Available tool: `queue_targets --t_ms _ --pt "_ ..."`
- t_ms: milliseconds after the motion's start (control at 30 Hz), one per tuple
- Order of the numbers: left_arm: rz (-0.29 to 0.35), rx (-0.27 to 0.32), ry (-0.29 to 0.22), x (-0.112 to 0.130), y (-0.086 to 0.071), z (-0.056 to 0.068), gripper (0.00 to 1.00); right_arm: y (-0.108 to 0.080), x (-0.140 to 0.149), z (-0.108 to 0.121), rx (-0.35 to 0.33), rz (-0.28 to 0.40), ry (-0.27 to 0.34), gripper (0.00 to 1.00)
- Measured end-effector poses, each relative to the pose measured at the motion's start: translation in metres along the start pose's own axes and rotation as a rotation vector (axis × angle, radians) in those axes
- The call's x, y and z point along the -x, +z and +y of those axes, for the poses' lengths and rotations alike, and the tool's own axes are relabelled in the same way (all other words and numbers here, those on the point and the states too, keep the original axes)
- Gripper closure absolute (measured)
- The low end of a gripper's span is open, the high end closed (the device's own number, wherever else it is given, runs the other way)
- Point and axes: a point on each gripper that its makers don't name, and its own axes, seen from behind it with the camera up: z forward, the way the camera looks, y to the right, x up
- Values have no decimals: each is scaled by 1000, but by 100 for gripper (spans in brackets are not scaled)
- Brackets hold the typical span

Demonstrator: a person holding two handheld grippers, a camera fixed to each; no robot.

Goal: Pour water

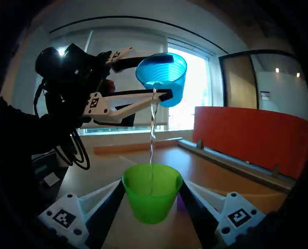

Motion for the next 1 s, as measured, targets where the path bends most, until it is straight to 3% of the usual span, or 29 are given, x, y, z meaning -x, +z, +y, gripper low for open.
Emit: queue_targets --t_ms 1000 --pt "14 -9 73 -6 -1 0 13 -2 -4 -1 -3 4 -8 9"
